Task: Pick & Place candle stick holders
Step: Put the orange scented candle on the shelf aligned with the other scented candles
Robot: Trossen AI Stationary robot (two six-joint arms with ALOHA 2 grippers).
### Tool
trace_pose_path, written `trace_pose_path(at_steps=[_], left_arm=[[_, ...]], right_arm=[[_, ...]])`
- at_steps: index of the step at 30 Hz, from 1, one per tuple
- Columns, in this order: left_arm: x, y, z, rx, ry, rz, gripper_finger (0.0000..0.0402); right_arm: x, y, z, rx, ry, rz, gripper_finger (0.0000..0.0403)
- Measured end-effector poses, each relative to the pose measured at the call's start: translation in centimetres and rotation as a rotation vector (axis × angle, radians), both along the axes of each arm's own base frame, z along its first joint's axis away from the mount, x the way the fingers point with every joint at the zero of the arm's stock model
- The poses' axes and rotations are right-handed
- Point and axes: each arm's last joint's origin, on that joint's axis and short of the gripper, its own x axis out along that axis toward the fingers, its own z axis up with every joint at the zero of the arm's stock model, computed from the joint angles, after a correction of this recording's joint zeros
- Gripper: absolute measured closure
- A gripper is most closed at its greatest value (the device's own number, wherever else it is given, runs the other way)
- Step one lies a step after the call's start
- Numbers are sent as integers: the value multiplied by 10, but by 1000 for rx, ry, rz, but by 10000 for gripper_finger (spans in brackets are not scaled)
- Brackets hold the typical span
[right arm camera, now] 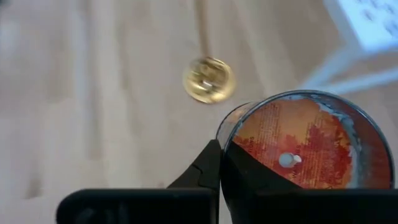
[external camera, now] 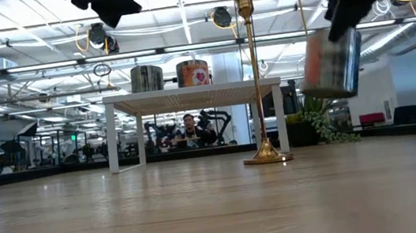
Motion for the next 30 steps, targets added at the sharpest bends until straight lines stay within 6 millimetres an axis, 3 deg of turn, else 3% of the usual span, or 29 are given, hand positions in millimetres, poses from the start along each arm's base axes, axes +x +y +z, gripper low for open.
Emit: trace_pose_path(at_steps=[5, 15, 24, 30], left_arm=[[0, -8, 0, -3, 1, -33, 268], [0, -16, -1, 17, 9, 8, 268], [-1, -17, -2, 25, 27, 19, 268], [-1, -17, -2, 29, 29, 17, 268]], right_arm=[[3, 7, 24, 68, -65, 61, 402], [36, -5, 55, -115, -103, 147, 402], [65, -43, 89, -229, 2, 133, 400], [88, -79, 95, -275, -30, 52, 400]])
